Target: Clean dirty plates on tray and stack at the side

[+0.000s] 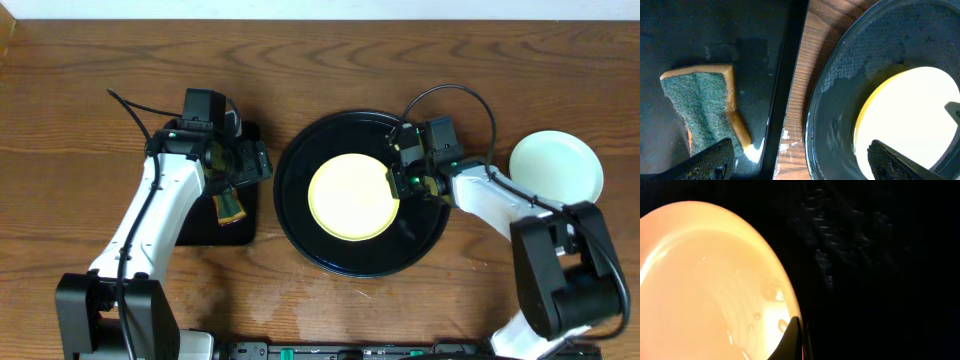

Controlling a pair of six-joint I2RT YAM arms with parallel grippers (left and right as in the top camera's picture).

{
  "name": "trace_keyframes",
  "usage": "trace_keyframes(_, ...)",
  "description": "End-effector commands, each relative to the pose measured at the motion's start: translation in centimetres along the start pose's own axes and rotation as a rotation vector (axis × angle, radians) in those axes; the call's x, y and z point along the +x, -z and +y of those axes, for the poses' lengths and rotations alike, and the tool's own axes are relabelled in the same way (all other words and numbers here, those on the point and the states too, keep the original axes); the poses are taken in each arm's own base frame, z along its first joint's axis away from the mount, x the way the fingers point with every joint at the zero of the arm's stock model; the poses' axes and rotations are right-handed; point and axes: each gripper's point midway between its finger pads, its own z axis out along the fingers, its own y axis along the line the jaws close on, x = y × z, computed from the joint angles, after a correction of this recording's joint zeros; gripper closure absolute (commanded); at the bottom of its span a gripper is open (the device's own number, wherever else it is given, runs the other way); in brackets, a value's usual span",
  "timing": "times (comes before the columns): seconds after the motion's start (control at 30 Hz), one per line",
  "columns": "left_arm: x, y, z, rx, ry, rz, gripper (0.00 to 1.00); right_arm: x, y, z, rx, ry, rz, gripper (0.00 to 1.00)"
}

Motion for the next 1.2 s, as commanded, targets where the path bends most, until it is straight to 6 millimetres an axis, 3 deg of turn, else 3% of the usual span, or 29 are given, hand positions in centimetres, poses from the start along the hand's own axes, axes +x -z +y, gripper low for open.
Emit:
trace_keyframes(0.0,-0.3,0.3,-0.5,0.016,-0.008,-0.006,0.14,-3.2,4.0,0.0,0.105,0.045,-0.127,0.99)
trace_keyframes(0.13,-0.3,0.3,-0.5,0.016,-0.008,-0.006,0.14,-4.7,6.8,0.9,0.173,0.1,-0.198,0.99)
trace_keyframes(0.27,-0.3,0.3,-0.5,0.016,-0.008,-0.006,0.14,-4.6,8.9,1.6,0.271,0.167,-0.21,0.99)
trace_keyframes(0.43,-0.3,0.3,-0.5,0.016,-0.008,-0.006,0.14,-2.5,8.4,1.4,0.271,0.147,-0.122,0.99)
trace_keyframes(0.77,-0.3,0.3,-0.5,0.016,-0.008,-0.006,0.14,-3.9,9.0,1.2,0.296,0.14,-0.185,0.99)
trace_keyframes(0.9,-0.3,0.3,-0.5,0.016,-0.008,-0.006,0.14,-4.6,9.8,2.3,0.25,0.15,-0.223,0.99)
trace_keyframes(0.97,-0.3,0.3,-0.5,0.016,-0.008,-0.006,0.14,-4.0,9.5,2.8,0.213,0.149,-0.199,0.99)
trace_keyframes(1.13,-0.3,0.3,-0.5,0.016,-0.008,-0.006,0.14,-0.8,6.8,1.5,0.221,0.089,-0.048,0.99)
trace_keyframes(1.17,-0.3,0.3,-0.5,0.016,-0.008,-0.006,0.14,-0.2,6.1,1.2,0.225,0.084,-0.022,0.94)
